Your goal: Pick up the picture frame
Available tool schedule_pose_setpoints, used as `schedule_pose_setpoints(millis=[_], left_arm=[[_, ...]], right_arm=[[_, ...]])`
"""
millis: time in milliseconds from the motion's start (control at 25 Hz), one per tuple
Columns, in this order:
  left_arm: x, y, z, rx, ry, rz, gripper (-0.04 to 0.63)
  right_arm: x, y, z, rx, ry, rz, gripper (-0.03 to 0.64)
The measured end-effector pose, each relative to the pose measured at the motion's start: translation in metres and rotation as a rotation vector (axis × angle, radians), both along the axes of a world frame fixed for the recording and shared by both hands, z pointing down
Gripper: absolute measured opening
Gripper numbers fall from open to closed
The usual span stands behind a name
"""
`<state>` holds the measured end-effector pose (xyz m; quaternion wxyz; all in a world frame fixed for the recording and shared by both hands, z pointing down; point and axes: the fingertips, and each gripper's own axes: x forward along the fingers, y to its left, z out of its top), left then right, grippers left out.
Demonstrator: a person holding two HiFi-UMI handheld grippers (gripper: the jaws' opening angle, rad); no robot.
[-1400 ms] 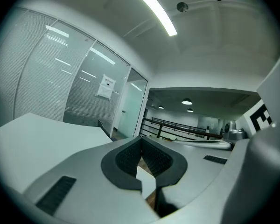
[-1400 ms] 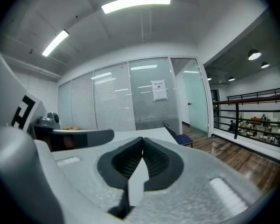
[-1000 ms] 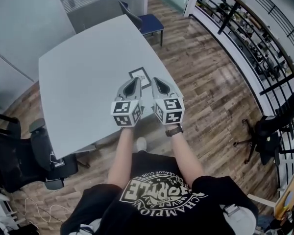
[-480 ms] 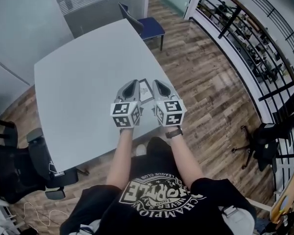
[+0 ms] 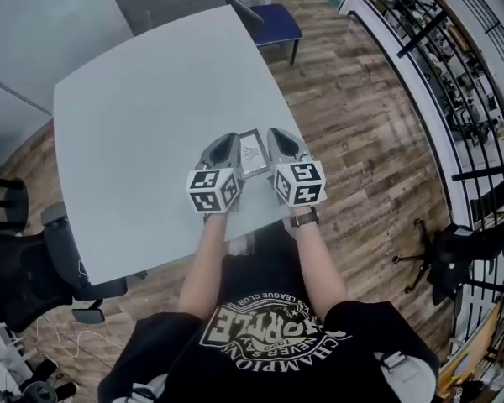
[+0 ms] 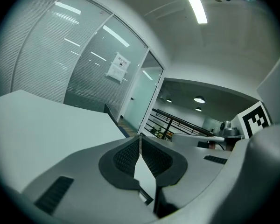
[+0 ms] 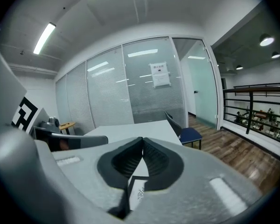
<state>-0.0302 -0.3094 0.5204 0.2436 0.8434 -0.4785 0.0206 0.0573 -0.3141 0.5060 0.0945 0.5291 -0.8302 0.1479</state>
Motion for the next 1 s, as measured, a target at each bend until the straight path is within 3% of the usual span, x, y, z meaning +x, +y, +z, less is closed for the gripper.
schedule_pose_setpoints(millis=[240,440,640,800,920,1000], left_arm=[[0.001,-0.050,0.046,-0.098,-0.024,-0.045,0.006],[-0.002,-0.066,0.088,-0.191,-0.065,-0.060,0.008],[-0.002,-0.072,0.119,-0.278,-0.057,-0.071,0.009],[0.003,-0.073,0.144,-0.343,-0.061,-0.063,0.074],[0.005,-0.068,0.166,-0.404,-0.062,-0.061,0.117],[0.007,-0.063,0.179,-0.439,-0.059,-0.062,0.140]], right_arm=[[0.007,-0.056,0.056,-0.115,0.045,-0.042,0.000],[0.003,-0.078,0.102,-0.213,0.086,-0.094,0.000],[-0.001,-0.086,0.138,-0.292,0.118,-0.140,0.002],[0.002,-0.088,0.161,-0.339,0.133,-0.152,0.002],[0.001,-0.085,0.181,-0.393,0.142,-0.173,0.087],[0.003,-0.081,0.192,-0.421,0.132,-0.177,0.089]])
